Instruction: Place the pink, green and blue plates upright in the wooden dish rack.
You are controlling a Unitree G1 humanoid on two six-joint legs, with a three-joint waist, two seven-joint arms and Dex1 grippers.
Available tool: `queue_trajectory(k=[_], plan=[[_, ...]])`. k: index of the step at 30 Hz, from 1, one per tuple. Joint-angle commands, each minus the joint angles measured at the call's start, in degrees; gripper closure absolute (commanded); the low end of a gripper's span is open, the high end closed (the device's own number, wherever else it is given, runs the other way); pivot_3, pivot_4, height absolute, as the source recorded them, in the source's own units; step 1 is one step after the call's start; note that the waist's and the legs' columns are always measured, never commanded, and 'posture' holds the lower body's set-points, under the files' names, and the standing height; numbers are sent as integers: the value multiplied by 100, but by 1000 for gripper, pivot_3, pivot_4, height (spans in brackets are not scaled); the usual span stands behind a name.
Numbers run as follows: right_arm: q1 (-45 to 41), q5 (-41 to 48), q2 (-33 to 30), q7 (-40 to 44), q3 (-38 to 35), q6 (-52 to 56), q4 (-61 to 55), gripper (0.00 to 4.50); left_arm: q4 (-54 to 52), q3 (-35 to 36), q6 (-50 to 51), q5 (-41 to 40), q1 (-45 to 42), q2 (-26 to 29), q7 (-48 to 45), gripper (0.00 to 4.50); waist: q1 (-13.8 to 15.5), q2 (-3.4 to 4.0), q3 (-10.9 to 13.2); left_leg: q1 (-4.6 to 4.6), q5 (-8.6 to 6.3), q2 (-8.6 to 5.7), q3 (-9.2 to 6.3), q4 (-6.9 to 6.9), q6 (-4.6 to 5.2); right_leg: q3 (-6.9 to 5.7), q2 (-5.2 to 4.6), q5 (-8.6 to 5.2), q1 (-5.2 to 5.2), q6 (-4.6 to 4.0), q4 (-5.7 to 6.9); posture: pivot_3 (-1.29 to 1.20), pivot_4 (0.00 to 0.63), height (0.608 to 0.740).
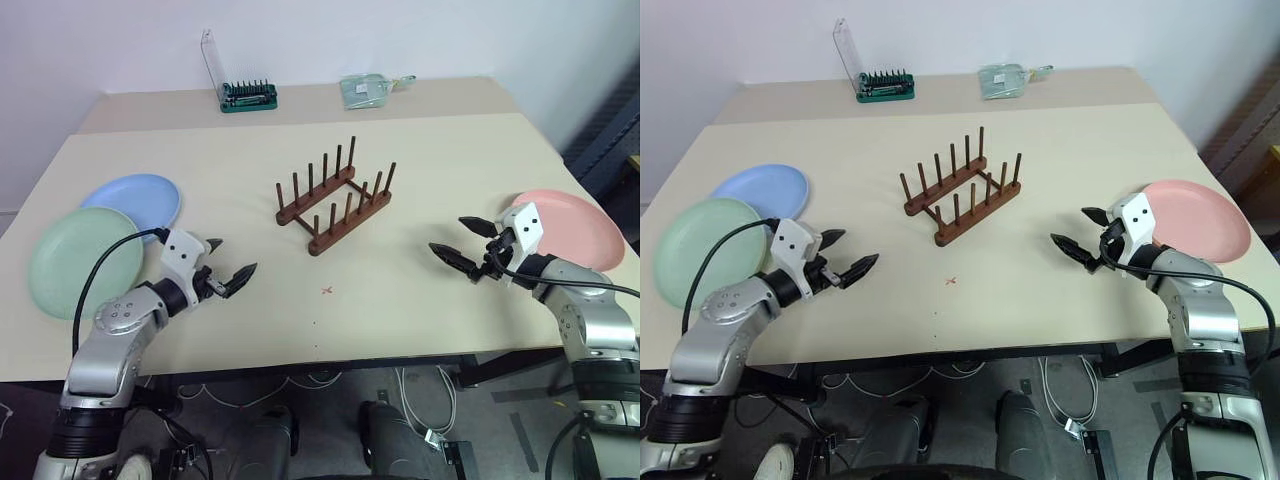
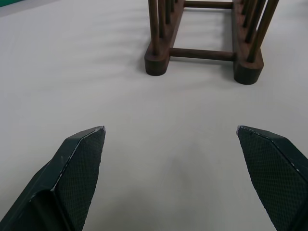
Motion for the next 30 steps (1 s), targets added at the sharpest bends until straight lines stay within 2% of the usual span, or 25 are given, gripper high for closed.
queue_trajectory(k=[1,7,13,16,23,30], plan=[[-120,14,-112,24,-58,-4,-207,58,-236,-2,-36,11,2,6,29,0,0,0,0,0,0,0,0,0,0,0,0,0,0,0,0,0,150,740],[-133,-23,7,-47,43,50,-351,58,-304,-12,-45,-1,77,-18,70,0,-8,0,0,0,0,0,0,0,0,0,0,0,0,0,0,0,150,740],[159,57,113,-109,142,261,-868,58,-331,-378,59,-9,-8,24,-119,0,3,0,0,0,0,0,0,0,0,0,0,0,0,0,0,0,150,740],[375,93,281,-280,190,384,-1223,58,-258,-847,96,42,-247,-104,-300,0,21,-1,0,-1,0,-1,-1,0,0,0,0,0,0,0,0,0,150,740],[660,216,370,-577,57,661,-1813,58,753,-1735,-65,647,-1117,-823,-132,0,9,2,-2,0,0,-5,-1,3,0,0,-1,0,3,1,1,0,150,740],[1145,260,359,-891,-115,898,-2367,58,2353,-1992,-623,1187,-2070,-1401,100,0,31,-2,-3,-1,0,-7,-1,8,0,-1,-2,0,6,2,-1,0,150,740]])
